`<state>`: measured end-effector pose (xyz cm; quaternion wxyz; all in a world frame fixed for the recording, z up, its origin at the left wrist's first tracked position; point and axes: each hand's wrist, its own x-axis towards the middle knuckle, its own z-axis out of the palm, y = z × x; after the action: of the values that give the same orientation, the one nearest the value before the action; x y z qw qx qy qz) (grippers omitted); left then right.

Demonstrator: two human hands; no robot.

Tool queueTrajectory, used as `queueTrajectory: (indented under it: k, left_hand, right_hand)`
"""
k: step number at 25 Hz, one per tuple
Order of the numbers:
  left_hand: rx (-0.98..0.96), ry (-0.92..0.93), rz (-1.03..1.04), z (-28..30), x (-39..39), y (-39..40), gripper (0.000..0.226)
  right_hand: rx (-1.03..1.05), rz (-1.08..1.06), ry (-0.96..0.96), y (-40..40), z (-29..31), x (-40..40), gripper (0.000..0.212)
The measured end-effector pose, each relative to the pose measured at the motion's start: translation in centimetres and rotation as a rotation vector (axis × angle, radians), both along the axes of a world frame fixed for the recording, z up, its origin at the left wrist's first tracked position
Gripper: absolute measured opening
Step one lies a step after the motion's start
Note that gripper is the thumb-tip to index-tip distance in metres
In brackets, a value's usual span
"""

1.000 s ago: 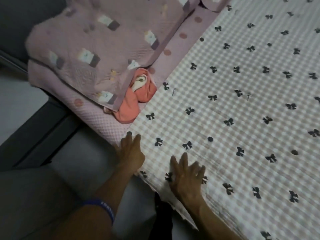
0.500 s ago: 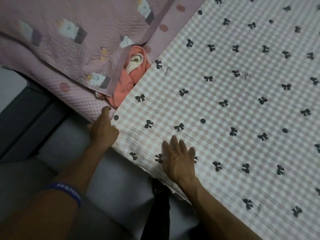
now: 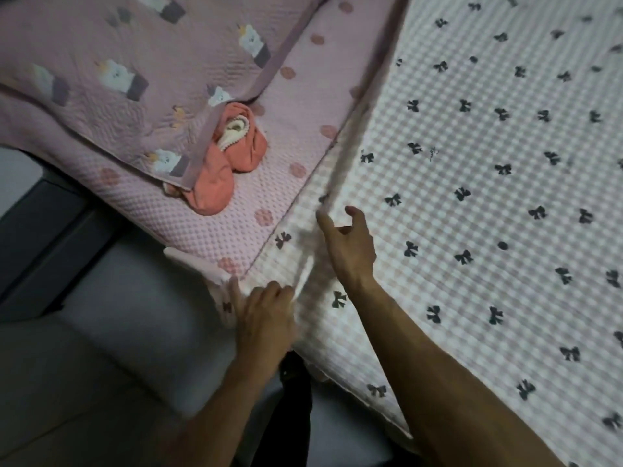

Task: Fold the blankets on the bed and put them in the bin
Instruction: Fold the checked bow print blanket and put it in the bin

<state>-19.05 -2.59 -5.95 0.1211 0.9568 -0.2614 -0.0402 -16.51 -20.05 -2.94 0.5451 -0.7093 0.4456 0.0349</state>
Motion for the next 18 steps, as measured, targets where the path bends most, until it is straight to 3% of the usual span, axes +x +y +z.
queueTrajectory:
  k: [5, 8, 12, 18]
  left_hand:
    - [0.034, 0.098, -0.027, 1.7, -13.2, -8.2, 0.028]
    - [0.097, 0.16, 0.0, 1.9, -20.3, -11.0, 0.028]
    - [0.144, 0.167, -0.017, 2.2, -32.1, -14.8, 0.027]
    - [0.136, 0.284, -0.092, 2.6, -46.0, -21.5, 0.035]
  right_hand:
    - [-0.314, -0.199, 0.108, -8.3, -0.9, -7.6, 0.031]
    - [-0.244, -0.295, 0.076, -12.3, -2.2, -15.9, 0.048]
    - [-0.072, -0.354, 0.119, -17.6, -2.2, -29.4, 0.032]
    - [-0.066, -0.327, 0.217, -24.9, -0.9, -43.7, 0.036]
